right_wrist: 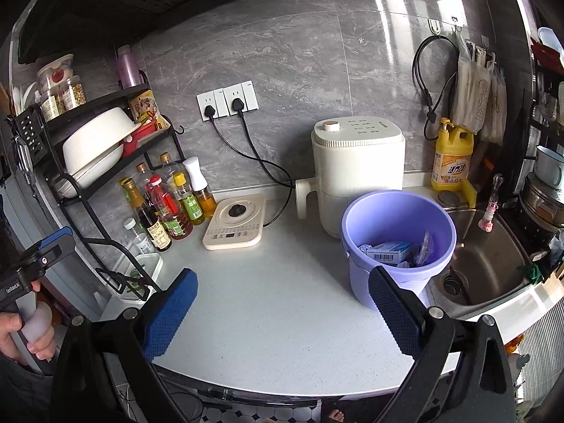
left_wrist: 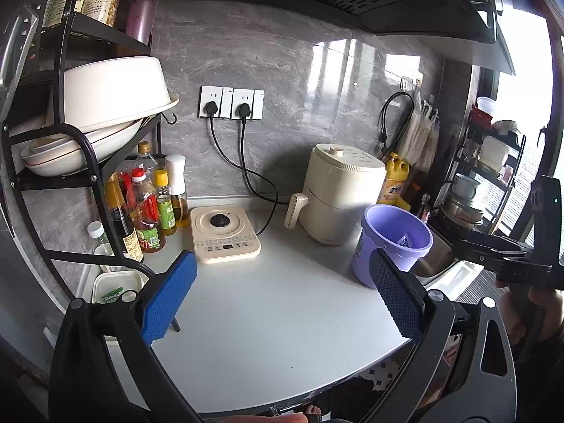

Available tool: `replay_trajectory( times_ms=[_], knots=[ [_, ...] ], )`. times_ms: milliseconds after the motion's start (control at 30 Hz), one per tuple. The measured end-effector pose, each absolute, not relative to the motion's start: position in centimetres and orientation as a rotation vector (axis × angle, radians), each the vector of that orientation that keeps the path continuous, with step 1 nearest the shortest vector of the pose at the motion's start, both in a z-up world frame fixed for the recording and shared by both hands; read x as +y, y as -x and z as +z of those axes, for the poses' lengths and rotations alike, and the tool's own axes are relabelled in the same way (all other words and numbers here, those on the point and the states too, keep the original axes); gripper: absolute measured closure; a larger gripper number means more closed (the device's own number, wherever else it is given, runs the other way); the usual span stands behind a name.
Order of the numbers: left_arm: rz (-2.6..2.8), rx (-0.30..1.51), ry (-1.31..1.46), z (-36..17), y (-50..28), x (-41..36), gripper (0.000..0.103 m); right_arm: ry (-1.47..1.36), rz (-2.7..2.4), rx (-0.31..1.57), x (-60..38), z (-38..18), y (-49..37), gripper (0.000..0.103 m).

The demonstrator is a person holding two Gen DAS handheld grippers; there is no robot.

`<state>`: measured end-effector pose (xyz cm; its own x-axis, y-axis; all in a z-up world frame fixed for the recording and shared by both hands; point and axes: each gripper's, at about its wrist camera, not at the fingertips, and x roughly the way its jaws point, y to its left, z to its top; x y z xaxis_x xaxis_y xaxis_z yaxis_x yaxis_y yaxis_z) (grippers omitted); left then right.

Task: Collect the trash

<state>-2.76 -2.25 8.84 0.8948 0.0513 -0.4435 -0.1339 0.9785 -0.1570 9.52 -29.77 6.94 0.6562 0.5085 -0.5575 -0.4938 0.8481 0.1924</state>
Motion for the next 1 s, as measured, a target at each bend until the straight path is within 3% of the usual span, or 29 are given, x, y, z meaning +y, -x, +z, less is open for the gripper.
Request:
replay_trajectory(
  times_ms=[1000],
  knots=[
    [0.096,0.446,0.222,7.7,3.9,-1.8,0.006,-0.01,0.592,0.625,-28.8,6.2,-6.9,0.008]
  ],
)
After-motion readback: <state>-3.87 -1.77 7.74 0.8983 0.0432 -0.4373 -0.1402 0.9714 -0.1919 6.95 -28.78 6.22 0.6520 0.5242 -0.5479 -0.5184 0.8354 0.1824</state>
